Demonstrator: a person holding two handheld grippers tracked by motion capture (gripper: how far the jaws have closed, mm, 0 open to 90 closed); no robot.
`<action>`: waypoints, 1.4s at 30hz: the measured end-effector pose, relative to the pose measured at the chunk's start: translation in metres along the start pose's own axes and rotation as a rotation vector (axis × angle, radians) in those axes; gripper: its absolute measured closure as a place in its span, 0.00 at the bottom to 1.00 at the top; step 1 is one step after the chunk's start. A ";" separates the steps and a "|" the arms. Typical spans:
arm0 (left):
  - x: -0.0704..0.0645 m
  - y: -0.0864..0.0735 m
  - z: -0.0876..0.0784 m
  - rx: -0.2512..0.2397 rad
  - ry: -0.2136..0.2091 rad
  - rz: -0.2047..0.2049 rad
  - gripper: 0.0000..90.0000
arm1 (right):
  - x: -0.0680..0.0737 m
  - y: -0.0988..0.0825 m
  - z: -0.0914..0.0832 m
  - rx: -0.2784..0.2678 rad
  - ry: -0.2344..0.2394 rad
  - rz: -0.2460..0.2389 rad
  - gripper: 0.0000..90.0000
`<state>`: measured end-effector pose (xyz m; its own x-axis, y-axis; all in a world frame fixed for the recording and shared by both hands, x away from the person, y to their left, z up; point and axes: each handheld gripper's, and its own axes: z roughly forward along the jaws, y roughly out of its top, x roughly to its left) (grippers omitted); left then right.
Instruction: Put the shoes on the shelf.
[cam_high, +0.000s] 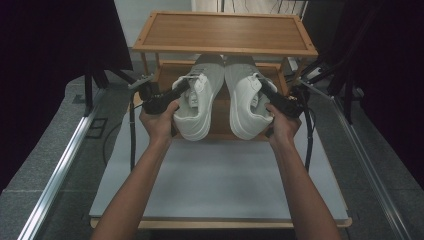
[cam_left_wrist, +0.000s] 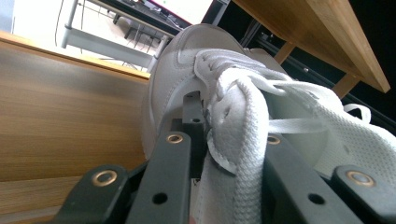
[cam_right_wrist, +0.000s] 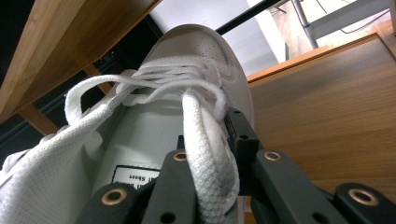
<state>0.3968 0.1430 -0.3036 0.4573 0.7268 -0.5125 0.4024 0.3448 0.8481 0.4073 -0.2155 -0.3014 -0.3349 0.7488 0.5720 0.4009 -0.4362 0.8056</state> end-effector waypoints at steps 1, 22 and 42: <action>0.001 0.000 0.001 -0.002 0.001 -0.005 0.90 | 0.000 0.000 0.001 -0.002 -0.004 -0.001 0.93; 0.006 0.004 0.016 -0.040 0.077 -0.033 0.90 | 0.000 0.007 0.016 -0.017 -0.078 0.014 0.91; -0.003 -0.002 0.045 -0.057 0.139 -0.089 0.87 | 0.010 0.002 0.043 -0.035 -0.147 -0.011 0.87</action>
<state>0.4307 0.1138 -0.3098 0.3061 0.7658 -0.5656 0.3890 0.4416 0.8085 0.4417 -0.1874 -0.3007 -0.2098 0.8171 0.5369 0.3673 -0.4431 0.8178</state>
